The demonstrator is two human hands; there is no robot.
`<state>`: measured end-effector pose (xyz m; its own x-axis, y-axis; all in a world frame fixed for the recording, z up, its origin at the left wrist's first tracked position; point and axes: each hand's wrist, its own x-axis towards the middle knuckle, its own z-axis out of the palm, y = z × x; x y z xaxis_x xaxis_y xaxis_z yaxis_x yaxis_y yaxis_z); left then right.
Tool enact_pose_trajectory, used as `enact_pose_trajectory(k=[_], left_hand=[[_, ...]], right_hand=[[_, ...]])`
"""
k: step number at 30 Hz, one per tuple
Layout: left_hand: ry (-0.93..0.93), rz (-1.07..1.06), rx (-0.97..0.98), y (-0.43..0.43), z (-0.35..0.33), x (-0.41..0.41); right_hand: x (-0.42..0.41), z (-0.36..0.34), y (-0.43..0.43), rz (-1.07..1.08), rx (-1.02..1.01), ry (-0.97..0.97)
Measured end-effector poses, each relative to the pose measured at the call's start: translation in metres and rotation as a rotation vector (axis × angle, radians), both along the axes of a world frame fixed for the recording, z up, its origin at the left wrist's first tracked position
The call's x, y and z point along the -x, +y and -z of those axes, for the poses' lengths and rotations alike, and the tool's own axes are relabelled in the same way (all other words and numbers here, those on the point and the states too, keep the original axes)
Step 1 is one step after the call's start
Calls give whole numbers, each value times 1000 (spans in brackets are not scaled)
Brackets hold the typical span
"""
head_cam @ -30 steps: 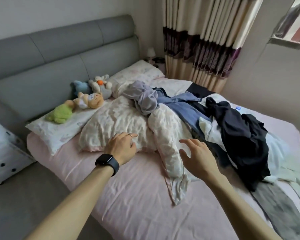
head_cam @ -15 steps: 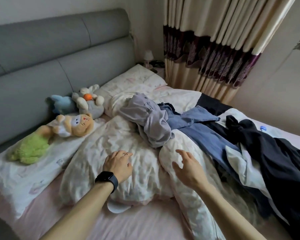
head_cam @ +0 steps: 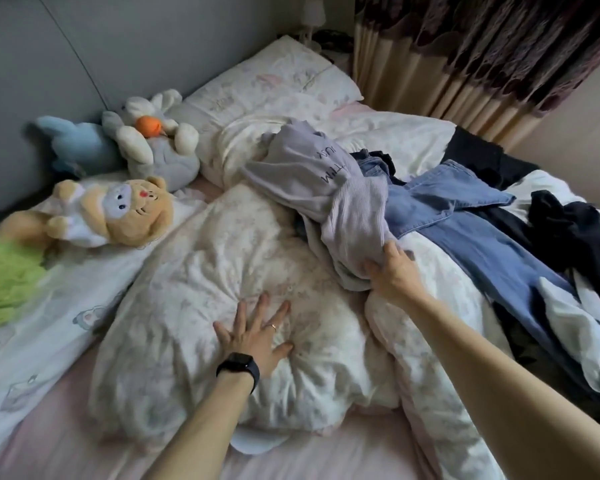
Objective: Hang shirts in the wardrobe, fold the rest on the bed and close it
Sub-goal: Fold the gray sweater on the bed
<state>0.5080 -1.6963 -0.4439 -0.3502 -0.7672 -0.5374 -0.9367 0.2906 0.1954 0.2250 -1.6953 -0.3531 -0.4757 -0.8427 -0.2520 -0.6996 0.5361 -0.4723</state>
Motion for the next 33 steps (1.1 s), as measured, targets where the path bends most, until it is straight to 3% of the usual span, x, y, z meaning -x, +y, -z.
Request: enact_pose_trajectory(k=[6, 11, 13, 16, 18, 25, 28, 33], left_hand=[[-30, 24, -43, -7, -10, 5], [-63, 63, -151, -5, -43, 7], [68, 24, -108, 0, -68, 10], [454, -60, 92, 19, -124, 21], [628, 20, 239, 33, -176, 32], [660, 350, 572, 101, -338, 79], [802, 343, 529, 139, -389, 86], [953, 238, 337, 214, -446, 87]], right_hand=[[-33, 14, 21, -44, -91, -32], [-53, -44, 49, -50, -19, -69], [-58, -79, 64, -20, 53, -111], [-59, -139, 96, 25, 171, -201], [-57, -185, 124, 50, 237, -251], [-52, -335, 231, 149, 593, -514], [-45, -380, 280, 162, 702, -527], [-23, -418, 382, 244, 922, -738]])
